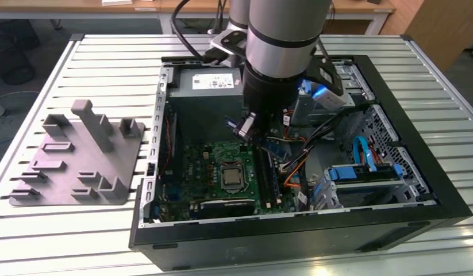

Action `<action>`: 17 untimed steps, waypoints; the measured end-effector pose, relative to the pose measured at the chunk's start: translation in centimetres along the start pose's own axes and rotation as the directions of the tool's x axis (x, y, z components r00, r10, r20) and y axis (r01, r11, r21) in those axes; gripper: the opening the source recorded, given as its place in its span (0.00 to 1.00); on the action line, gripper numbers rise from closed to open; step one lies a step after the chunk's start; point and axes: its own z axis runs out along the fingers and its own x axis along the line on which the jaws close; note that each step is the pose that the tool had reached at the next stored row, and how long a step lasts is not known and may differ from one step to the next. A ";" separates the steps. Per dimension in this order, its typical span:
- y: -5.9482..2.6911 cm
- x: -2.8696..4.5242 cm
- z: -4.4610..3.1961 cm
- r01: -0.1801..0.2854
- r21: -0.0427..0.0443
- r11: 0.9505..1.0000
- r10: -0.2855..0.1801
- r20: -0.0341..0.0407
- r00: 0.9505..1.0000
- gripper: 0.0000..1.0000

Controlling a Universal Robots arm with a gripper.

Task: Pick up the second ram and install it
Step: 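Insert the second ram into the second slot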

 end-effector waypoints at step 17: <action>-0.01 0.00 0.08 -0.264 0.010 0.965 0.263 0.014 0.965 0.14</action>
